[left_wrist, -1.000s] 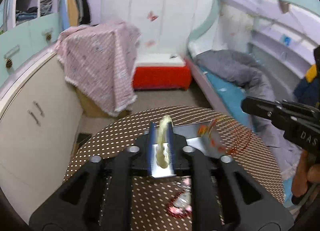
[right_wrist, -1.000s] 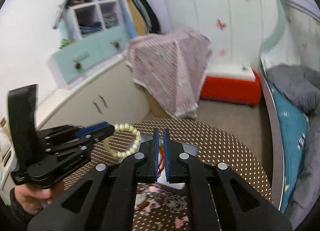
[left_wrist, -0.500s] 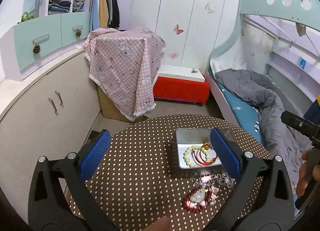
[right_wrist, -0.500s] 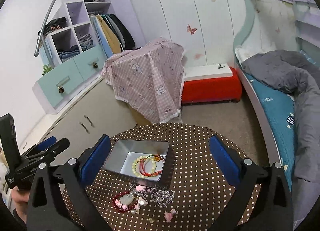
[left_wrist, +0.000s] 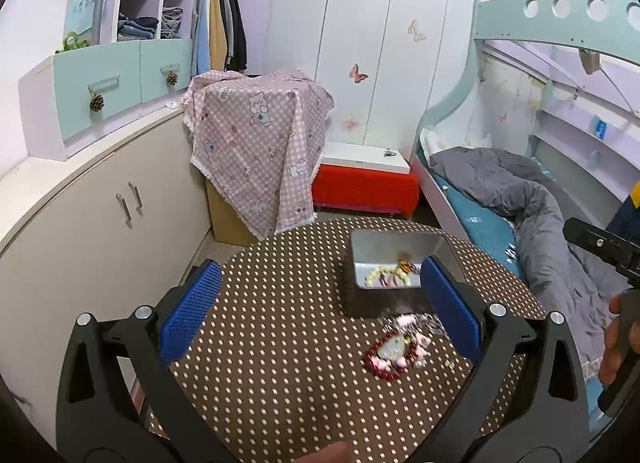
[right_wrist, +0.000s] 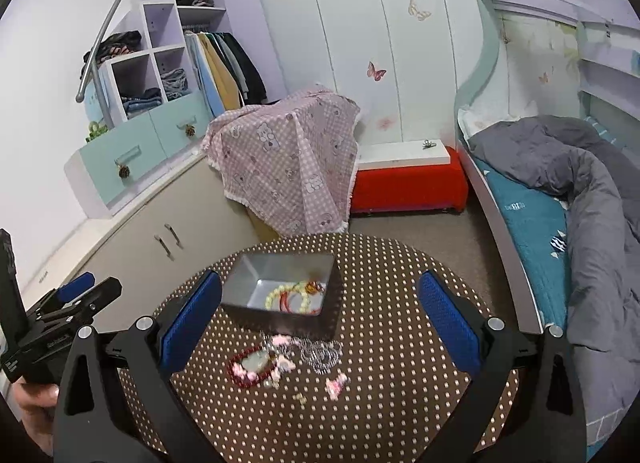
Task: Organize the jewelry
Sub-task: 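Move both tools back over the jewelry pile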
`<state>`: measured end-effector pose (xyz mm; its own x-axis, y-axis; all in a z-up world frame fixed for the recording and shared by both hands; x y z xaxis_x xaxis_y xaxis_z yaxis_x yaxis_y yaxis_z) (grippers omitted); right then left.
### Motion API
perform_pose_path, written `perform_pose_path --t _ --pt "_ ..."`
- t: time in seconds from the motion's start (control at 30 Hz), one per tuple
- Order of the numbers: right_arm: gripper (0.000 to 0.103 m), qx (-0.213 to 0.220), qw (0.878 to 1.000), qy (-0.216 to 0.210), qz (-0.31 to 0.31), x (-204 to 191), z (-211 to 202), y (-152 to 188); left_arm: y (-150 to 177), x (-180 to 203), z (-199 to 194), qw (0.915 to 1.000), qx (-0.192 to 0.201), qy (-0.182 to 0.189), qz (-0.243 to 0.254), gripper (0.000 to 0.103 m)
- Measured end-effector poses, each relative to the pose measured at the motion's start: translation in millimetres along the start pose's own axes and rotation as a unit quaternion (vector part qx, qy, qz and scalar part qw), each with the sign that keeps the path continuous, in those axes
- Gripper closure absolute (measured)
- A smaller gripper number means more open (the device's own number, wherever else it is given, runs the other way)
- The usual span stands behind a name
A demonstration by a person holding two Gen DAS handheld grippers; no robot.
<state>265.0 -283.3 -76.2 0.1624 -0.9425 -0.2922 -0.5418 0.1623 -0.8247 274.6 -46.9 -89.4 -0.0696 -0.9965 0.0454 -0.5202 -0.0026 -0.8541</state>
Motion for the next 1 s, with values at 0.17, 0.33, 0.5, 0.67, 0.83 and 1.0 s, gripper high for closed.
perform_pose_path --t 0.17,0.33,0.5,0.67,0.83,1.0 --pt "0.008 -0.011 1.0 0.019 -0.003 4 -5 17 19 21 -3 0.9995 -0.009 0.019 0.025 0.006" --pt "0.008 -0.031 0.999 0.034 0.016 24 -5 39 43 52 0 0.9968 -0.026 0.047 0.058 0.006" --pt "0.008 -0.057 0.996 0.052 0.039 48 -1 66 71 87 18 0.9914 -0.054 0.078 0.089 0.006" --pt "0.008 -0.08 0.994 0.057 0.049 62 7 85 98 111 38 0.9863 -0.088 0.087 0.109 0.006" --pt "0.008 -0.101 0.992 0.057 0.048 68 20 97 112 125 54 0.9812 -0.116 0.099 0.119 0.007" --pt "0.008 -0.112 0.991 0.059 0.046 71 29 103 118 133 65 0.9757 -0.138 0.115 0.126 0.02"
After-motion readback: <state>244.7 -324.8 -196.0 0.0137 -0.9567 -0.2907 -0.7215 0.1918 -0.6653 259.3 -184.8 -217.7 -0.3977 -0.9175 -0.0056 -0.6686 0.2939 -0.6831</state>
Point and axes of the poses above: each gripper's, at about its wrist camera, not at the fingertips, and z roughly the way its jaws point, x to its right, y to its underside, the point moved 1 cm from there along z, roughly the way its jaws point, and after that the axes turned 7 degrees about -y, right-handed, at the moved point
